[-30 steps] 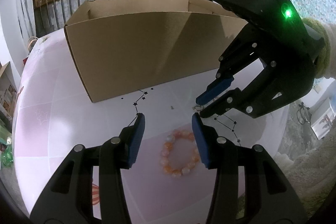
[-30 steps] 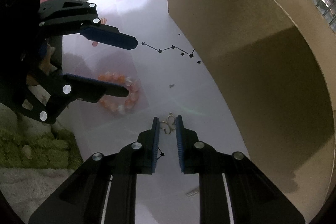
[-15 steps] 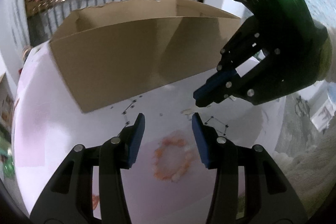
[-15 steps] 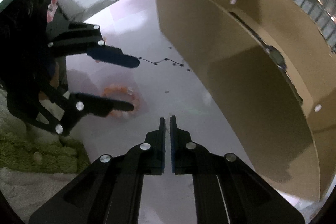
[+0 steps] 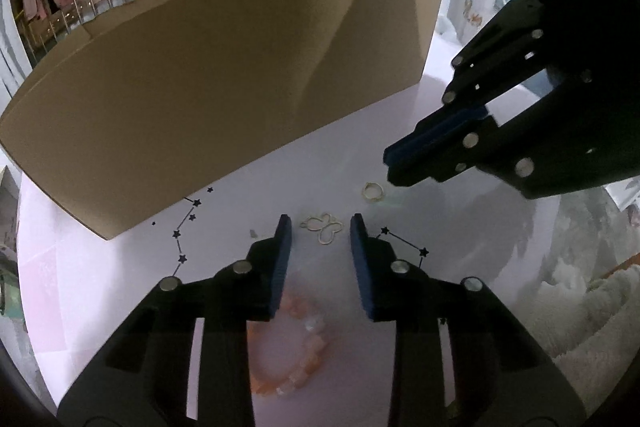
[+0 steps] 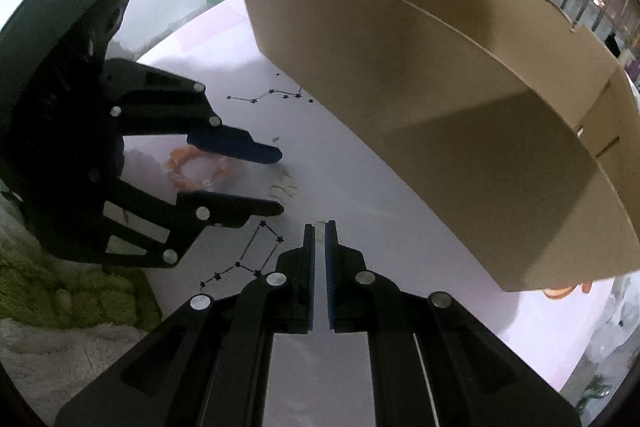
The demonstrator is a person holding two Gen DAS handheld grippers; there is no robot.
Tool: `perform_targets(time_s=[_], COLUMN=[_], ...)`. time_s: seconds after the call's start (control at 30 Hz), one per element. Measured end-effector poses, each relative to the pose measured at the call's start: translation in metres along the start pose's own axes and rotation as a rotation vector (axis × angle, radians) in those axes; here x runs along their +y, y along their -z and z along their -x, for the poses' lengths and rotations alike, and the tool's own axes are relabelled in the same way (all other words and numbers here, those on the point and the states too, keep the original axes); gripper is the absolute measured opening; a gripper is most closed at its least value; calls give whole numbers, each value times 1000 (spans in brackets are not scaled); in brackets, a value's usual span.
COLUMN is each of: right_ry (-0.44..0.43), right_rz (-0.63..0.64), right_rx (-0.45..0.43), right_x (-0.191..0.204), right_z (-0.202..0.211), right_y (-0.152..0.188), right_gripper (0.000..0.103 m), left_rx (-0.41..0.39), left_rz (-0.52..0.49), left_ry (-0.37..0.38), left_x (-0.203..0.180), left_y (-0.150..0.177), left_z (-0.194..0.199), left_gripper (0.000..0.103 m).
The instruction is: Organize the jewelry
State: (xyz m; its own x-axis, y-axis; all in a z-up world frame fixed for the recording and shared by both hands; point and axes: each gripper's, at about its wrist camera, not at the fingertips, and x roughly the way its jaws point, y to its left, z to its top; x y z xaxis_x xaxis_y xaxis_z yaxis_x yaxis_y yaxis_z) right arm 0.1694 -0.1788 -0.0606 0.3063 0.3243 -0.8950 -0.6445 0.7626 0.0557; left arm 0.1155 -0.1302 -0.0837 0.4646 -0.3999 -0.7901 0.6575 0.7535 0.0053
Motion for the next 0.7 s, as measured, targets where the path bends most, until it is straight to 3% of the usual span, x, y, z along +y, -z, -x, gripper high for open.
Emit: perform_targets(time_s=[0.23, 0.37, 0.7], right_ry=[-10, -16, -27], right_rz=[-57, -103, -134], right_rx=[-36, -59, -90], right_x=[-13, -20, -22], right_z=[8, 14, 19], right_y=[20, 26, 33], right_gripper=[6, 6, 6], left_rx=[38, 64, 100], left_rz=[-7, -10, -3], left_ry=[0, 7, 10], left_x=[2, 4, 9], left_y=[-13, -20, -37], left_z=[-7, -8, -11], left_gripper=[28, 19, 19])
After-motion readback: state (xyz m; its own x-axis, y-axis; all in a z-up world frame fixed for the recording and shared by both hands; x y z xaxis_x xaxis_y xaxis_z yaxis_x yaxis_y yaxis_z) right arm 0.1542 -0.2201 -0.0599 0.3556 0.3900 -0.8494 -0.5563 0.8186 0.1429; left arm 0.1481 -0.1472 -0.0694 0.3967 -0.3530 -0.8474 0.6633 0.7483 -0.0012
